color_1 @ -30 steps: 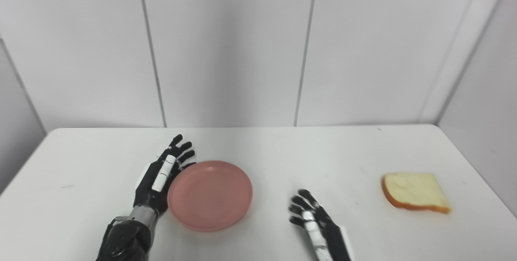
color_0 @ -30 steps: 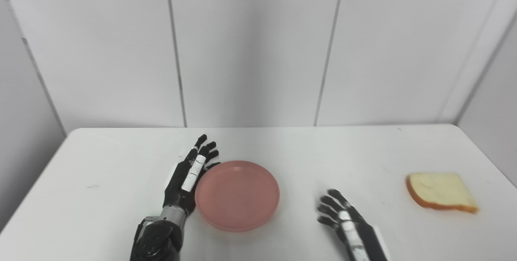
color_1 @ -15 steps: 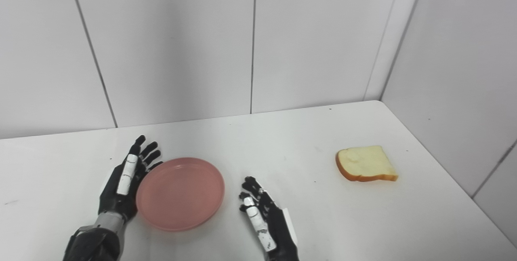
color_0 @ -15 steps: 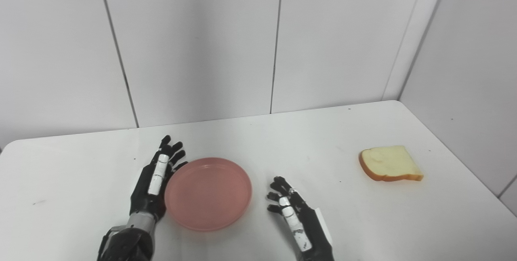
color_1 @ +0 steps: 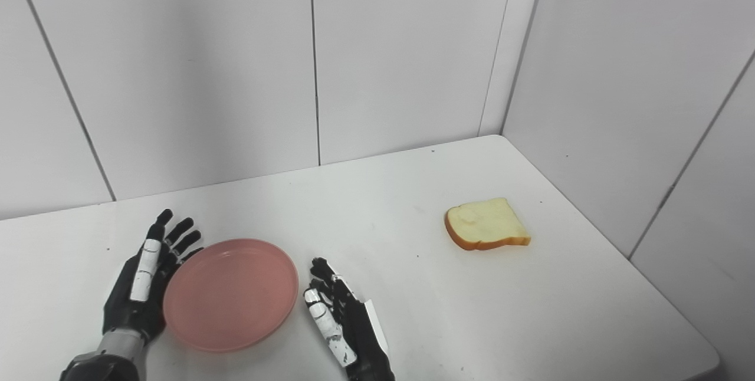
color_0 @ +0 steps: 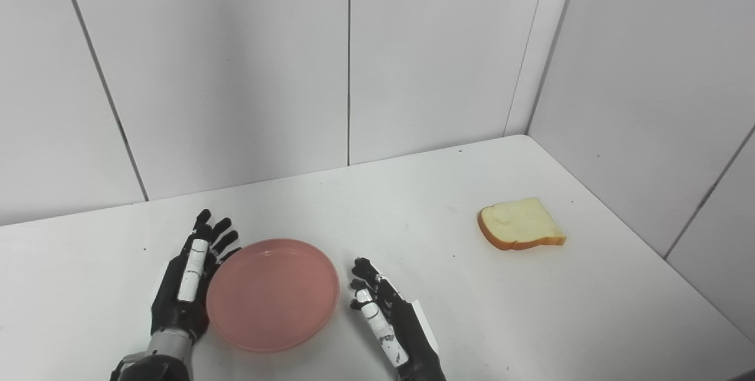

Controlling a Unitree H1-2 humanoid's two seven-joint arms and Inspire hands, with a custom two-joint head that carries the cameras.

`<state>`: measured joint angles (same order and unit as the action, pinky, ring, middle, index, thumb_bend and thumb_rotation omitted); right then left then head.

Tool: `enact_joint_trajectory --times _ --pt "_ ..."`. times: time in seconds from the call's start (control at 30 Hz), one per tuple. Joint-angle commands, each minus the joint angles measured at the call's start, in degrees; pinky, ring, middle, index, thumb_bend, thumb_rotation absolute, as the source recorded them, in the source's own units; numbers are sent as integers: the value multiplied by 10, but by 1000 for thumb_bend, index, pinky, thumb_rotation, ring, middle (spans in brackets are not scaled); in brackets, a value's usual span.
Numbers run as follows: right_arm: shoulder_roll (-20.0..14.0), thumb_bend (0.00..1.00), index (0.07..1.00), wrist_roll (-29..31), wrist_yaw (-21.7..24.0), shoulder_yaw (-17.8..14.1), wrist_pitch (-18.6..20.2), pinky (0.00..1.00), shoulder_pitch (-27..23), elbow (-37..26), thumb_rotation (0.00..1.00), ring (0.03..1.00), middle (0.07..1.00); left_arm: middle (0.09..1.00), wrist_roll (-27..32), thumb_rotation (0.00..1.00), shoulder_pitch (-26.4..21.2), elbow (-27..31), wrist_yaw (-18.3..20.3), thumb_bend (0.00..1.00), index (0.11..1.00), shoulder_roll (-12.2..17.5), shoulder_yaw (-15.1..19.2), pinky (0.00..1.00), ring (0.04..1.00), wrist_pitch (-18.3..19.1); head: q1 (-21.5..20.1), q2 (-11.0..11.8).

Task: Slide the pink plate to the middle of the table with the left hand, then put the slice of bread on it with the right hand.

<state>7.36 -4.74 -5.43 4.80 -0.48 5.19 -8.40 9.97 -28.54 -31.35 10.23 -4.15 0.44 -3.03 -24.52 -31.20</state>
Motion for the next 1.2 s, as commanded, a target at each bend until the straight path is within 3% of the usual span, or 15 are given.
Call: enact_joint_trajectory --times 0.0,0.13,0.23,0.4,0.47,0.6,0.67,0.77,0.97,1.03,1.17 --pt "17 676 885 29 -2 -9 8 787 11 -14 852 855 885 895 -4 768 1 -28 3 895 962 5 -2 772 874 5 -4 -3" --pt "19 741 878 50 -10 -35 27 811 8 -70 802 851 878 885 -4 766 -4 -40 7 910 956 11 -1 748 865 -1 -12 -6" --pt "2 783 883 57 -9 -57 50 821 -7 -128 766 856 879 888 -3 768 -11 -55 11 918 954 14 0 740 861 -8 -17 -7" --pt "-63 783 878 39 10 -90 59 778 -44 -189 762 814 836 871 -5 767 -20 -84 13 919 949 14 1 742 854 -28 -13 -7" --pt "-111 761 870 27 21 -106 80 755 -71 -227 740 787 822 874 -3 759 -20 -84 14 897 949 12 2 755 862 -26 -10 -10" --pt "-197 792 845 16 38 -147 162 695 -134 -275 611 781 807 864 -5 756 -21 -88 12 868 947 10 1 746 864 -29 -11 -10" --pt "-228 828 847 10 44 -160 210 678 -153 -288 601 788 809 862 -7 757 -20 -86 10 872 948 9 0 744 864 -30 -11 -11" --pt "-257 865 865 0 48 -176 264 659 -176 -297 524 779 827 869 -6 753 -19 -84 11 867 944 7 -1 739 866 -30 -8 -11" --pt "-293 863 871 -31 78 -213 274 673 -213 -261 468 788 822 875 -6 758 -18 -77 7 863 950 3 -1 741 867 -21 -7 -7" --pt "-342 917 910 -31 108 -211 274 788 -222 -246 533 872 873 874 -7 757 -17 -77 8 851 951 4 -2 734 861 -25 -6 -7" --pt "-505 963 961 -71 196 -175 224 919 -221 -199 573 969 959 875 -3 745 -14 -73 10 852 954 4 -1 744 861 -23 -5 -6"
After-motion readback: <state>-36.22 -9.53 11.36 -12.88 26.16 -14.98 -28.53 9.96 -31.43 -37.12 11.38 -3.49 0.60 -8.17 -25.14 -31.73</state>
